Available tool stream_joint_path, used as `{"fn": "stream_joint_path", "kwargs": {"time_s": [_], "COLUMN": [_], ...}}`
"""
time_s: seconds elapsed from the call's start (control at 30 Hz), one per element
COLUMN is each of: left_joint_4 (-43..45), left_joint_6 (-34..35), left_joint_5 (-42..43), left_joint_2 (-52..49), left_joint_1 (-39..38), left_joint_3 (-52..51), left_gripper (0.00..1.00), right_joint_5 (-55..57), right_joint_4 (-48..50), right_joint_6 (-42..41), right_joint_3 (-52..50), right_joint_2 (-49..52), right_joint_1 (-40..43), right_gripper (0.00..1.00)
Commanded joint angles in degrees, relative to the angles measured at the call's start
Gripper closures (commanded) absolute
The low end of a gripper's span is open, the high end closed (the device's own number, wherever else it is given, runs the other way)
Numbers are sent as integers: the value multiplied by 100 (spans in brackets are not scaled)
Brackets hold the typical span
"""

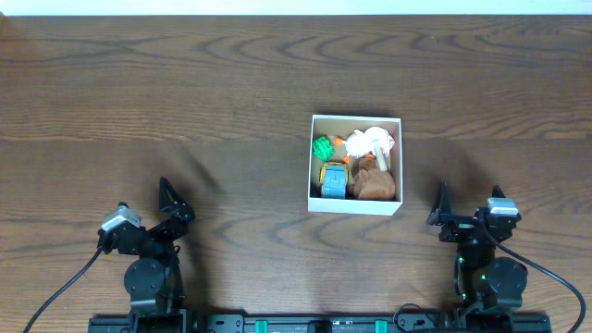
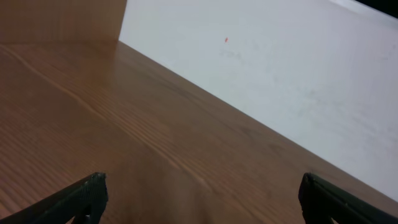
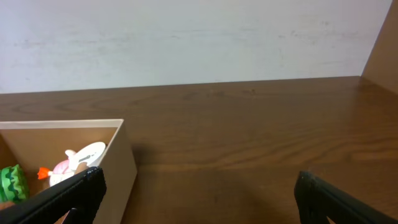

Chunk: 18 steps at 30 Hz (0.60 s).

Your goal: Pack container

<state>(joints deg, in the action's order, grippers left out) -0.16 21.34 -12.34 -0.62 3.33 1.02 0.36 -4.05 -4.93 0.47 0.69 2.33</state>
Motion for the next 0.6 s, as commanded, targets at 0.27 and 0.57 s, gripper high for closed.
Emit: {"fn": "stream_joint_path", "kwargs": {"time_s": [0.27,0.57], "left_joint_4": [-330,-348], "left_joint_6": [-393,-393], "left_joint_5": [332,573], "left_joint_2": [52,-94], "left_joint_1": [-9,-79], "left_joint_3": [-76,-76], "left_gripper": [2,2], "right_joint_5": [-39,-39], "right_joint_4": [-17,-17], "right_joint_6": [76,76], "right_joint_3": [-15,-15], "right_joint_2": [-39,-39], "right_joint_1": [-48,-48], "right_gripper": [1,1]}}
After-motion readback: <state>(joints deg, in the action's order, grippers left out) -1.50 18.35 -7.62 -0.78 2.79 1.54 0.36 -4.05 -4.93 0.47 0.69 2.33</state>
